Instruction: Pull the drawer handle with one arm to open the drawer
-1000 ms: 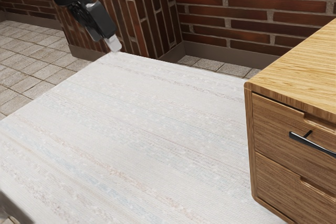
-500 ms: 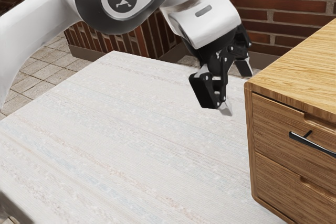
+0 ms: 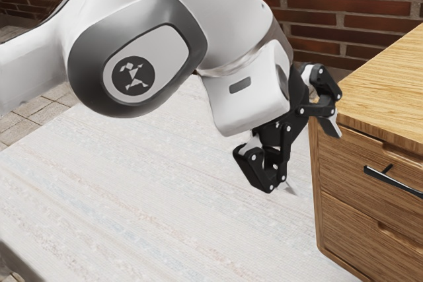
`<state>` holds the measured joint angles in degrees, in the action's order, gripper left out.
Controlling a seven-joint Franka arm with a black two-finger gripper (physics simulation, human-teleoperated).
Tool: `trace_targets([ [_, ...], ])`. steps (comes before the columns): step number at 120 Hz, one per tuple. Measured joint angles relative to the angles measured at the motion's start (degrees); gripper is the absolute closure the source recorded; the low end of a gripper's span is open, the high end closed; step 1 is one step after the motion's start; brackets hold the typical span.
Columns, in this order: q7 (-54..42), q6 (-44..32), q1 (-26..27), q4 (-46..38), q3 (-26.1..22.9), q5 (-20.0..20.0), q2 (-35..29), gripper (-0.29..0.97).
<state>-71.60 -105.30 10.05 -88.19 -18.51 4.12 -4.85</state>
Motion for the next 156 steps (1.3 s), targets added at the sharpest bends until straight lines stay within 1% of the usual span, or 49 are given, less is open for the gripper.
trace_targets([
  [20,-2.4,-3.8,1.8,-1.3,-0.3,0.6,0.2,0.00],
  [44,-3.8,-5.7,2.5,-1.3,-3.3,0.5,1.6,0.00],
  [75,-3.9,-6.9,3.2,-0.6,-3.8,-2.5,5.2,0.00],
  [105,-3.6,-8.6,2.7,-0.6,-3.8,-3.3,6.2,0.00],
  [112,-3.6,-8.8,2.5,-0.6,-3.8,-3.3,6.2,0.05],
  [122,-3.5,-9.0,2.0,-0.6,-3.9,-3.4,6.1,0.16],
  [130,-3.4,-9.1,2.1,-0.6,-3.8,-3.5,6.0,0.20],
  [138,-3.4,-9.2,2.3,-0.6,-3.8,-3.4,5.9,0.27],
  [156,-3.2,-9.4,2.3,-0.7,-3.8,-3.4,6.0,0.36],
])
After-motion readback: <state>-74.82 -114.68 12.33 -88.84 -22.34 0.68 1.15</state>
